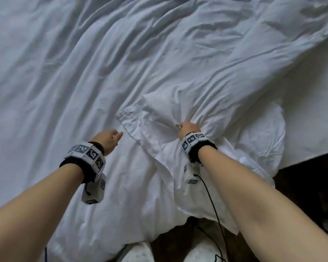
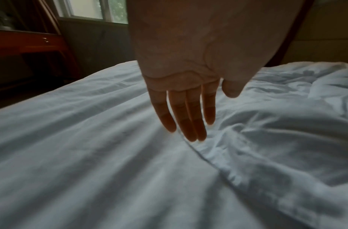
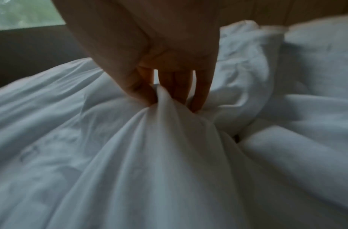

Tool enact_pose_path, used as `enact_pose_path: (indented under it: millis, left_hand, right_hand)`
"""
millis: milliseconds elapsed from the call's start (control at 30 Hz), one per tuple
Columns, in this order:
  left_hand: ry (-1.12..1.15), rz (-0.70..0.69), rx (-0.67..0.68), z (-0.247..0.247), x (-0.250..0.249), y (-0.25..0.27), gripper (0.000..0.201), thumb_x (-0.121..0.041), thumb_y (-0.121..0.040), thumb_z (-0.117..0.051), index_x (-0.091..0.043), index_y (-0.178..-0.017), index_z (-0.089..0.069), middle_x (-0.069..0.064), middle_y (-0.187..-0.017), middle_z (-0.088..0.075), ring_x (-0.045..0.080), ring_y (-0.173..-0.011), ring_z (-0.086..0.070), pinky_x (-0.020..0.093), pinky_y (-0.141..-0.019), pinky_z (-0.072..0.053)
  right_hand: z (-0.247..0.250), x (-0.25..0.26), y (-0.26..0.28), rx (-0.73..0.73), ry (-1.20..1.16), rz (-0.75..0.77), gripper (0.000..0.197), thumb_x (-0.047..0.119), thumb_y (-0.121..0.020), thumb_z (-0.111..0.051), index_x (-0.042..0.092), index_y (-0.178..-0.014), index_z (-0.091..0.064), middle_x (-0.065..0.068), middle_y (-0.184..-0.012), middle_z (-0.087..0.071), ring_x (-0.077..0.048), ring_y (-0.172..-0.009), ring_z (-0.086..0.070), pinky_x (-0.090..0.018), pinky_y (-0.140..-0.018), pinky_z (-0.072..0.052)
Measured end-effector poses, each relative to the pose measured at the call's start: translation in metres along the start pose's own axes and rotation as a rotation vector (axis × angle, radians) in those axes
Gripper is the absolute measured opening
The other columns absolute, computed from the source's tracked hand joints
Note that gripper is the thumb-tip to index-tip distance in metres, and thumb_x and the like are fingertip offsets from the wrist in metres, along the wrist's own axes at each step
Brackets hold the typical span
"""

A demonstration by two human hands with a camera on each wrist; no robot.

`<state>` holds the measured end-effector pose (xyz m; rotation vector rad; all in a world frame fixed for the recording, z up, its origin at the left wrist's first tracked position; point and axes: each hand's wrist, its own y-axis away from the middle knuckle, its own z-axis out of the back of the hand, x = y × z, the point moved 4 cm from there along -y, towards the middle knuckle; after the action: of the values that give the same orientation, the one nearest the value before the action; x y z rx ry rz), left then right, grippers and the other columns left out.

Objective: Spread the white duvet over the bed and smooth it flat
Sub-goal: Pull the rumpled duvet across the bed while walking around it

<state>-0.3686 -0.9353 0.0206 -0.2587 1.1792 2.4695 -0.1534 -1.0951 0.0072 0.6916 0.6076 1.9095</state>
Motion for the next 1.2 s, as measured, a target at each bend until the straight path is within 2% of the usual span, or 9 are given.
enact_pose_path:
  millis: [167,400,467,633,700,767,900,1033,1200]
  left_hand:
    - [0.137,0.022,-0.088,-0.014,-0.085,0.006,0.040,-0.036,-0.100,-0.035,-0.005,-0.116,-0.056,0.014,-0.109,-0.069,0.031,-0.105,-0.062,0.037,-0.093,-0.046]
    - [0.491,0.053,-0.071,-0.079,-0.240,0.016,0.045,-0.045,-0.095,-0.042,-0.007,-0.119,-0.047,0.012,-0.090,-0.056,0.026,-0.079,-0.055,0.028,-0.063,-0.041]
    - [0.534,0.033,-0.054,-0.101,-0.297,0.018,0.055,-0.052,-0.090,-0.048,-0.016,-0.129,-0.033,0.009,-0.094,-0.054,0.028,-0.082,-0.057,0.036,-0.072,-0.046]
    - [0.587,-0.132,-0.012,-0.128,-0.407,0.017,0.095,-0.053,-0.064,-0.076,-0.022,-0.134,-0.020,0.014,-0.124,-0.056,0.031,-0.113,-0.057,0.041,-0.101,-0.048]
    - [0.590,-0.210,-0.007,-0.129,-0.449,0.028,0.096,-0.034,-0.068,-0.081,-0.013,-0.141,-0.023,0.011,-0.125,-0.054,0.024,-0.117,-0.053,0.030,-0.101,-0.045]
    - [0.618,-0.301,-0.005,-0.127,-0.479,0.036,0.070,0.001,-0.080,-0.067,-0.003,-0.138,-0.027,0.002,-0.097,-0.053,0.022,-0.105,-0.051,0.024,-0.080,-0.050]
    - [0.698,-0.417,0.029,-0.121,-0.517,0.043,0.053,0.012,-0.085,-0.054,-0.003,-0.133,-0.040,-0.001,-0.088,-0.051,0.011,-0.075,-0.052,0.008,-0.041,-0.046]
    - [0.666,-0.448,-0.064,-0.109,-0.541,0.046,0.019,-0.006,-0.094,-0.051,-0.009,-0.113,-0.051,0.006,-0.071,-0.053,0.005,-0.044,-0.057,0.011,-0.034,-0.041]
    - [0.620,-0.470,-0.269,-0.110,-0.579,0.041,0.026,-0.013,-0.095,-0.050,-0.012,-0.070,-0.055,0.005,-0.062,-0.060,-0.003,-0.036,-0.055,0.011,-0.045,-0.043]
  right_hand:
    - [0.048,-0.034,-0.007,0.042,-0.147,0.075,0.036,0.024,-0.098,-0.041,0.009,-0.125,-0.058,-0.014,-0.142,-0.044,-0.033,-0.120,-0.053,-0.033,-0.096,-0.044]
    - [0.173,-0.142,-0.015,0.009,-0.231,0.218,0.022,0.018,-0.093,-0.050,0.011,-0.087,-0.070,-0.020,-0.105,-0.064,-0.025,-0.102,-0.060,-0.027,-0.076,-0.042]
    - [0.214,-0.197,-0.021,-0.075,-0.267,0.175,0.026,0.015,-0.090,-0.052,0.013,-0.066,-0.061,-0.018,-0.091,-0.062,-0.023,-0.087,-0.056,-0.025,-0.068,-0.036]
    - [0.261,-0.277,-0.025,-0.069,-0.441,0.144,0.022,-0.003,-0.084,-0.047,0.007,-0.075,-0.063,-0.006,-0.064,-0.050,-0.015,-0.061,-0.045,-0.018,-0.049,-0.036]
    - [0.268,-0.292,-0.024,-0.010,-0.658,0.099,0.020,0.008,-0.089,-0.050,0.013,-0.106,-0.061,0.000,-0.072,-0.053,-0.011,-0.062,-0.047,-0.020,-0.055,-0.039]
    - [0.268,-0.300,-0.026,0.110,-0.946,0.079,0.051,0.038,-0.088,-0.059,0.021,-0.133,-0.042,0.001,-0.105,-0.059,-0.014,-0.081,-0.059,-0.027,-0.069,-0.047]
    - [0.276,-0.303,-0.029,0.132,-0.910,0.185,0.109,0.052,-0.052,-0.085,0.013,-0.141,-0.034,-0.010,-0.134,-0.054,-0.024,-0.115,-0.058,-0.041,-0.095,-0.050]
    - [0.307,-0.323,-0.028,-0.003,-0.705,0.144,0.051,0.019,-0.085,-0.068,-0.005,-0.127,-0.052,-0.019,-0.129,-0.058,-0.029,-0.116,-0.058,-0.024,-0.084,-0.043]
    - [0.383,-0.431,-0.033,-0.269,-0.706,-0.019,0.047,0.025,-0.089,-0.062,-0.007,-0.122,-0.055,-0.021,-0.122,-0.061,-0.032,-0.113,-0.059,-0.032,-0.083,-0.046]
